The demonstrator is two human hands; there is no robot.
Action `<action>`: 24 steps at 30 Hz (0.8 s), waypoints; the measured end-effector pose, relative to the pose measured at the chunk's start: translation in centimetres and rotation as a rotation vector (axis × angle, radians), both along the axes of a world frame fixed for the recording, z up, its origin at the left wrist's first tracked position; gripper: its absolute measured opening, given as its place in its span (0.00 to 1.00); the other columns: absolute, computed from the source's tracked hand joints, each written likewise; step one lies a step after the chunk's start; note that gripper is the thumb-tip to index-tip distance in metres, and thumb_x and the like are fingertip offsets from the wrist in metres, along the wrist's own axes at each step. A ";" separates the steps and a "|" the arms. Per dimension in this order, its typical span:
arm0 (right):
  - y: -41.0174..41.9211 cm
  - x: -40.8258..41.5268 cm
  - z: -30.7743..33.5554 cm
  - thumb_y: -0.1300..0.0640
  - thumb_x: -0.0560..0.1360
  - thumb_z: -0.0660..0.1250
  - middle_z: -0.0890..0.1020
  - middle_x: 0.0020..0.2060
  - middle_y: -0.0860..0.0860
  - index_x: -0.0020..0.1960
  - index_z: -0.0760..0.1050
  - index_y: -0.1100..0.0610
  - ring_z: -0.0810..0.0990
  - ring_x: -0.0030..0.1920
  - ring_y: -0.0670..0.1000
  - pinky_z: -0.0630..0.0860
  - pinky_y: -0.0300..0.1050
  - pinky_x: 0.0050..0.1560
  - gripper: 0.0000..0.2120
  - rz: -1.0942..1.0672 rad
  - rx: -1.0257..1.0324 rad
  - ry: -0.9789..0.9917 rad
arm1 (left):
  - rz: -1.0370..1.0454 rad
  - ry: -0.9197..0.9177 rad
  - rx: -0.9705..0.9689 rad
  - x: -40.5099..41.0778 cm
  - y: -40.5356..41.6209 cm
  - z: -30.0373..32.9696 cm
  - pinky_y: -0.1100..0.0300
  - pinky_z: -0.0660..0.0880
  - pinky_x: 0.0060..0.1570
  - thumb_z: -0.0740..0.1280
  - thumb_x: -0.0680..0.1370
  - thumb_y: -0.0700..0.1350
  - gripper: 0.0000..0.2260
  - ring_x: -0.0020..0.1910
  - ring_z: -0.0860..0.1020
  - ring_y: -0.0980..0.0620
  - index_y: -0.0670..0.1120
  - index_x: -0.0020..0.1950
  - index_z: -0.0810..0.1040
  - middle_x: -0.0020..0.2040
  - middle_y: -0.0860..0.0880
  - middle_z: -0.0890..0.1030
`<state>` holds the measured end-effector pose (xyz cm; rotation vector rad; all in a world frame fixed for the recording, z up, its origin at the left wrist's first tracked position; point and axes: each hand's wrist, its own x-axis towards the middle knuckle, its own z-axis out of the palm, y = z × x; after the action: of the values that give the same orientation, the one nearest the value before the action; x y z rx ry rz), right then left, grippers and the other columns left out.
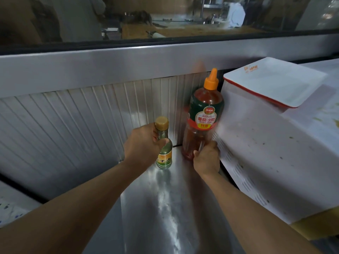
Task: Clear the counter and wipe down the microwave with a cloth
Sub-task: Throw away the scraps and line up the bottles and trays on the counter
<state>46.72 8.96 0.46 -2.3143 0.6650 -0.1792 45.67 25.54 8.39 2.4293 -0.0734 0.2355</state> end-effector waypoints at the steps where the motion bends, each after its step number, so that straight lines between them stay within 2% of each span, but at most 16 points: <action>1: -0.1 0.0 -0.1 0.60 0.75 0.68 0.73 0.62 0.64 0.64 0.62 0.66 0.75 0.60 0.63 0.74 0.52 0.54 0.24 0.000 0.005 -0.005 | 0.008 0.004 0.004 0.3 -0.1 0.0 0.51 0.77 0.46 0.72 0.72 0.50 0.08 0.43 0.78 0.46 0.48 0.43 0.76 0.41 0.48 0.80; 7: -1.0 -0.3 -0.2 0.61 0.76 0.65 0.74 0.61 0.63 0.64 0.63 0.65 0.75 0.60 0.63 0.74 0.53 0.55 0.20 0.023 0.017 -0.004 | 0.032 0.036 0.005 1.8 -1.6 -0.5 0.56 0.73 0.42 0.72 0.72 0.50 0.10 0.42 0.77 0.47 0.51 0.39 0.71 0.38 0.51 0.77; 13: -1.4 -2.1 0.4 0.61 0.72 0.71 0.72 0.63 0.61 0.68 0.61 0.64 0.75 0.61 0.61 0.74 0.51 0.58 0.30 0.128 0.033 -0.002 | 0.051 0.073 0.001 3.1 -3.5 -0.9 0.55 0.74 0.44 0.72 0.72 0.50 0.15 0.42 0.76 0.47 0.53 0.33 0.66 0.38 0.52 0.75; 19: -1.6 -3.3 -0.3 0.60 0.67 0.72 0.73 0.62 0.58 0.66 0.67 0.58 0.77 0.57 0.58 0.77 0.52 0.57 0.30 0.213 0.042 -0.059 | 0.033 0.072 0.054 4.1 -5.0 -1.2 0.50 0.77 0.47 0.70 0.73 0.51 0.10 0.46 0.78 0.44 0.50 0.42 0.71 0.41 0.48 0.77; 22: -2.1 -3.6 -0.1 0.60 0.68 0.73 0.70 0.64 0.57 0.68 0.64 0.57 0.73 0.61 0.57 0.73 0.51 0.61 0.31 0.236 0.036 -0.052 | 0.034 0.067 0.084 4.4 -5.5 -1.8 0.48 0.77 0.49 0.70 0.74 0.50 0.09 0.48 0.78 0.43 0.47 0.48 0.75 0.45 0.46 0.80; 24: -2.6 -3.6 -0.1 0.59 0.69 0.73 0.69 0.64 0.56 0.69 0.63 0.57 0.71 0.63 0.56 0.71 0.49 0.63 0.32 0.248 0.013 -0.037 | 0.033 0.057 0.073 4.7 -5.6 -2.2 0.47 0.77 0.49 0.70 0.74 0.49 0.09 0.48 0.78 0.43 0.47 0.48 0.75 0.45 0.45 0.80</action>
<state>43.09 6.35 0.34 -2.3510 0.3545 -0.1015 50.32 19.97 6.15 2.5095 -0.0172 0.1810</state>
